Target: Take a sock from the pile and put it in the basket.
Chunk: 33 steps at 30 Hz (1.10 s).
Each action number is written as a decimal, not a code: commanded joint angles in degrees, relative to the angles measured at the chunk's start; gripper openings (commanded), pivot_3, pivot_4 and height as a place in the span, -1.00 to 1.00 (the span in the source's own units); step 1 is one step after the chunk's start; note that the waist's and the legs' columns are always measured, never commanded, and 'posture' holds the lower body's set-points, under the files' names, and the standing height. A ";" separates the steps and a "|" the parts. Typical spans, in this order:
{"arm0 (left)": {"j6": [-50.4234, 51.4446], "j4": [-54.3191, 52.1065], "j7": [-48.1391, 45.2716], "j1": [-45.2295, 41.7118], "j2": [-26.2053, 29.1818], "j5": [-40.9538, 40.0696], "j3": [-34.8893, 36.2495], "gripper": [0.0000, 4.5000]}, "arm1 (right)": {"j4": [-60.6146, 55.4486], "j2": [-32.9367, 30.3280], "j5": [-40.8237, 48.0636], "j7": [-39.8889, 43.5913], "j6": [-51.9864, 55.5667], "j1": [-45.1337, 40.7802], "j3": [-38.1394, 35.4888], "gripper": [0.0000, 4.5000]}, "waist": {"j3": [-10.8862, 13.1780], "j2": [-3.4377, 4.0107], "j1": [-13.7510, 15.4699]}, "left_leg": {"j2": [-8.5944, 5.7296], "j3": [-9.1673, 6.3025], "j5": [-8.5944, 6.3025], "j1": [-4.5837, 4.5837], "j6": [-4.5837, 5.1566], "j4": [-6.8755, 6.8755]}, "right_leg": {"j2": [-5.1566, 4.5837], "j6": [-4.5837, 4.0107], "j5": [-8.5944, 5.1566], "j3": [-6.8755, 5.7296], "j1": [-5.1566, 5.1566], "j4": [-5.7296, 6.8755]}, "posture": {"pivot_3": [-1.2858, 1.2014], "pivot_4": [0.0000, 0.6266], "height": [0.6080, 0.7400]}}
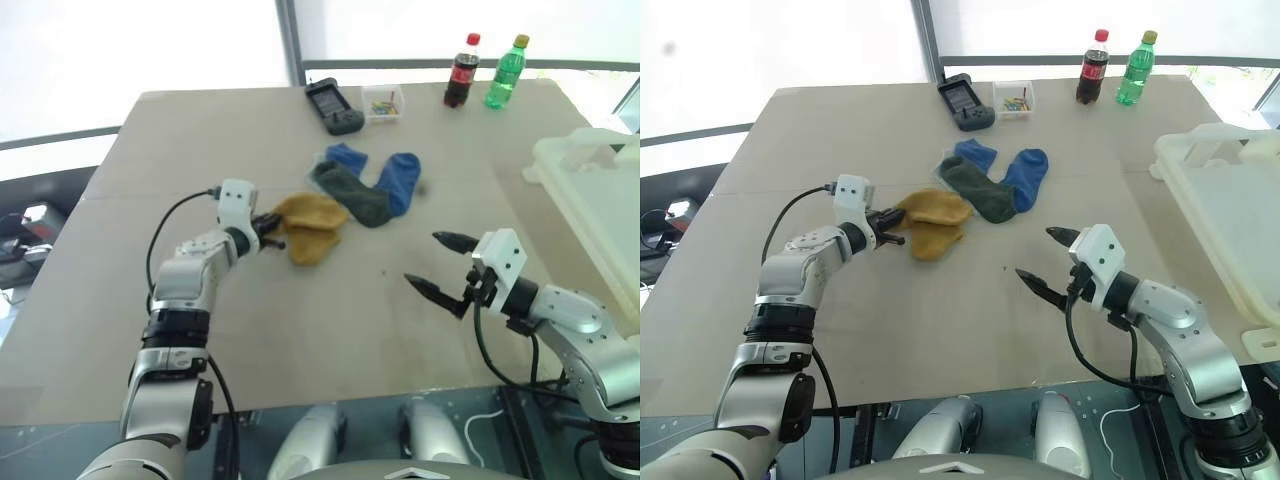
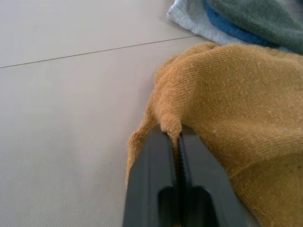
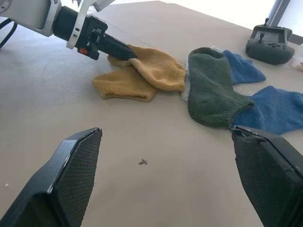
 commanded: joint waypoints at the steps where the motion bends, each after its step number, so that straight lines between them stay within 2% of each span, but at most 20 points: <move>1: -0.48 -4.74 -2.83 -1.15 -0.11 -4.85 4.00 -0.94 | -1.98 -0.59 0.42 -0.06 -0.85 0.18 -1.86 1.00 | 0.00 0.00 -0.03 | 0.00 0.00 0.00 0.00 0.00 0.00 | 0.00 0.00 0.00 -0.01 0.00 0.00 | 0.03 -0.52 1.00; 5: 8.43 -16.62 -9.94 -0.31 -0.27 -17.32 6.33 -0.94 | -2.32 -0.82 0.67 -0.15 -0.84 0.62 -2.20 1.00 | 0.00 -0.01 -0.03 | 0.00 -0.03 0.00 -0.06 0.00 0.01 | -0.03 0.00 0.00 -0.04 -0.01 -0.02 | 0.03 -0.52 1.00; 8: 17.87 -24.14 -14.92 1.79 2.14 -26.32 6.07 -0.94 | -2.47 -0.84 0.85 -0.28 -0.72 0.75 -2.35 1.00 | 0.00 0.00 -0.25 | -0.01 -0.04 0.00 -0.05 0.00 0.02 | -0.05 0.00 0.00 -0.05 0.01 -0.04 | 0.03 -0.52 1.00; 15: 32.51 -29.74 -17.74 5.14 6.65 -38.04 5.13 -0.94 | -3.28 -1.21 0.82 -0.88 -0.16 1.93 -3.66 1.00 | 0.00 0.03 -0.49 | 0.06 0.02 0.00 0.09 -0.01 -0.01 | 0.26 -0.01 -0.01 0.06 0.00 0.16 | 0.03 -0.52 1.00; 16: 33.68 -29.83 -16.81 5.44 6.77 -38.33 5.16 -0.94 | -3.54 -1.34 0.83 -0.98 -0.05 2.35 -4.07 1.00 | 0.00 0.03 -0.32 | 0.06 0.02 0.00 0.09 -0.01 0.00 | 0.26 -0.01 -0.01 0.05 0.00 0.17 | 0.03 -0.52 1.00; 19: 31.89 -28.94 -12.28 8.67 9.56 -30.11 0.29 -0.94 | -4.60 -1.99 1.18 -1.15 0.29 4.22 -5.65 1.00 | -0.01 0.03 -0.21 | 0.04 0.02 0.00 0.09 -0.01 0.01 | 0.25 -0.01 -0.01 0.07 0.01 0.14 | 0.03 -0.52 1.00; 25: 28.64 -32.70 -12.19 14.55 15.92 -22.34 -6.85 -0.94 | -6.09 -1.97 2.74 -1.23 1.94 5.82 -5.80 1.00 | 0.01 0.04 -0.20 | 0.04 0.15 0.00 0.10 0.00 -0.10 | 0.26 -0.01 -0.01 0.21 -0.04 0.07 | 0.03 -0.52 1.00; 29: 26.04 -35.33 -13.47 16.63 19.71 -19.05 -9.68 -0.94 | -6.65 -0.81 2.84 -1.50 3.33 4.98 -2.32 1.00 | 0.00 0.05 -0.07 | 0.09 0.17 0.00 0.15 -0.01 -0.15 | 0.24 -0.02 -0.01 0.23 -0.02 0.07 | 0.03 -0.52 1.00; 33: 25.60 -37.32 -12.96 16.94 18.95 -18.12 -11.51 -0.94 | -4.08 1.86 -0.64 -1.46 2.78 0.59 5.14 1.00 | 0.01 0.07 -0.28 | 0.10 0.23 0.00 0.18 -0.01 -0.18 | 0.23 -0.01 -0.01 0.28 -0.01 0.07 | 0.03 -0.52 1.00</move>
